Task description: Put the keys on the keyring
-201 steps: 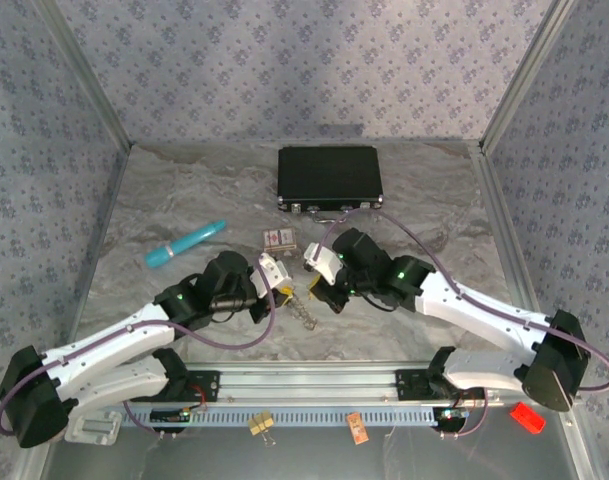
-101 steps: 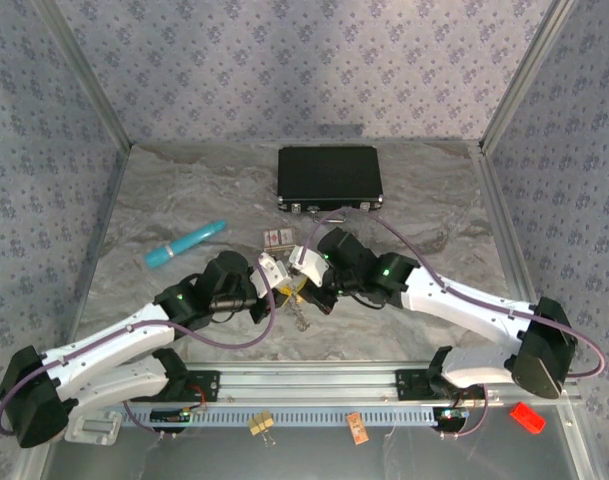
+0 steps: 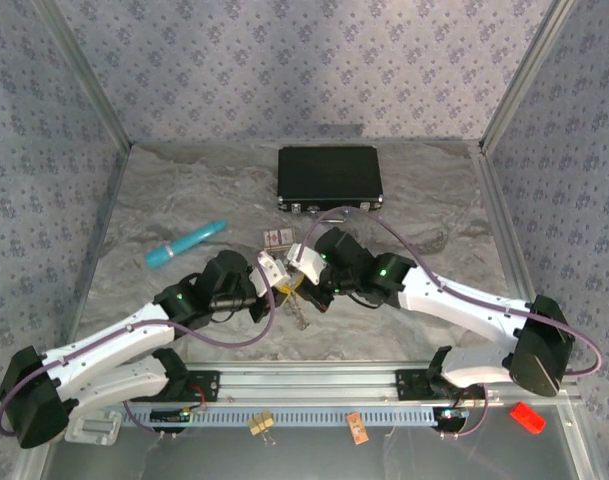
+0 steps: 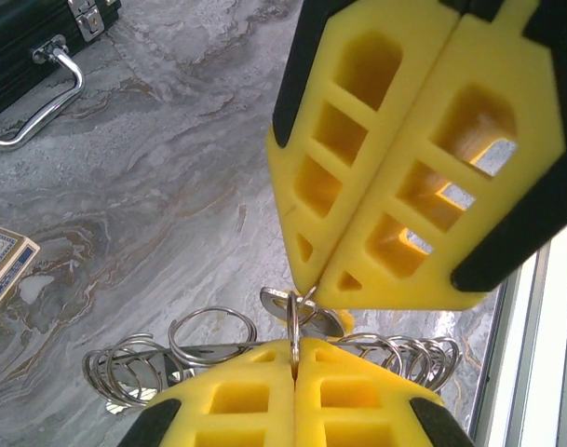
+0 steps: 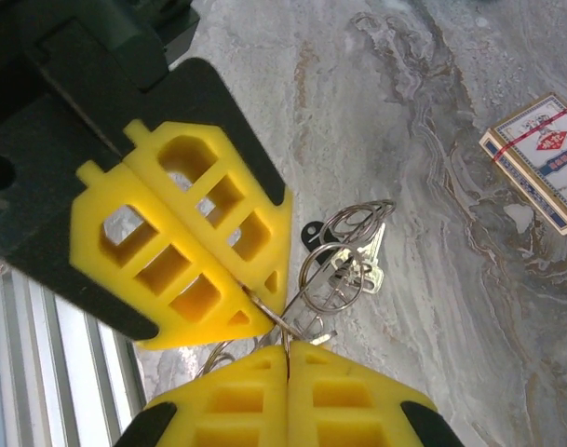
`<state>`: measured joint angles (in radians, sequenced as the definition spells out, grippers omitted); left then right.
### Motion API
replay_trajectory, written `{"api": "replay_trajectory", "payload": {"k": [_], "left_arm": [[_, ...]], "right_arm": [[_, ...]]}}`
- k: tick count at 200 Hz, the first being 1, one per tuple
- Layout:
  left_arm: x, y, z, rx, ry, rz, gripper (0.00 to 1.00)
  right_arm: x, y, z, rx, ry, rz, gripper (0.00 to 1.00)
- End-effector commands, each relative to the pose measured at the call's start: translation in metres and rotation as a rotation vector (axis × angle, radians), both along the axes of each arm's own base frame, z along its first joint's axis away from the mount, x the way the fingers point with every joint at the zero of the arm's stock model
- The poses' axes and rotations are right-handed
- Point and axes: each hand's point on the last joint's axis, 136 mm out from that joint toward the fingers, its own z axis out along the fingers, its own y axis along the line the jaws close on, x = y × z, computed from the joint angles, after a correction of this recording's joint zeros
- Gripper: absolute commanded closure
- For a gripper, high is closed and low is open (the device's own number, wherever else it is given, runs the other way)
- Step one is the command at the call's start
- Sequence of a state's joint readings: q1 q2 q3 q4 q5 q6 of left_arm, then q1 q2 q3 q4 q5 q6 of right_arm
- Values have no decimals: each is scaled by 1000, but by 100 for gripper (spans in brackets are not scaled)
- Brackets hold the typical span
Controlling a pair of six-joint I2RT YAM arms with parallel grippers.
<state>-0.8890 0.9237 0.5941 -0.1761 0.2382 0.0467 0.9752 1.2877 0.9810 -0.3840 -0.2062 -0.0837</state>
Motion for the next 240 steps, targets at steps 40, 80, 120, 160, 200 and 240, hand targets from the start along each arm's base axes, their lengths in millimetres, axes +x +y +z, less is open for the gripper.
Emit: {"api": "replay_trajectory", "payload": {"k": [40, 80, 120, 160, 200, 240], "left_arm": [[-1, -7, 23, -99, -56, -25, 100], [5, -1, 18, -77, -122, 3, 100], [7, 2, 14, -70, -150, 12, 100], [8, 5, 14, -67, -182, 24, 100], [9, 7, 13, -56, -201, 30, 100], [13, 8, 11, -51, -208, 48, 100]], "right_arm": [[29, 1, 5, 44, 31, -205, 100], [32, 4, -2, 83, 122, -288, 100], [37, 3, -5, 138, 179, -383, 100], [35, 1, -13, 143, 229, -421, 100], [36, -6, -17, 123, 239, -460, 100], [33, -6, -19, 124, 260, -459, 100]]}}
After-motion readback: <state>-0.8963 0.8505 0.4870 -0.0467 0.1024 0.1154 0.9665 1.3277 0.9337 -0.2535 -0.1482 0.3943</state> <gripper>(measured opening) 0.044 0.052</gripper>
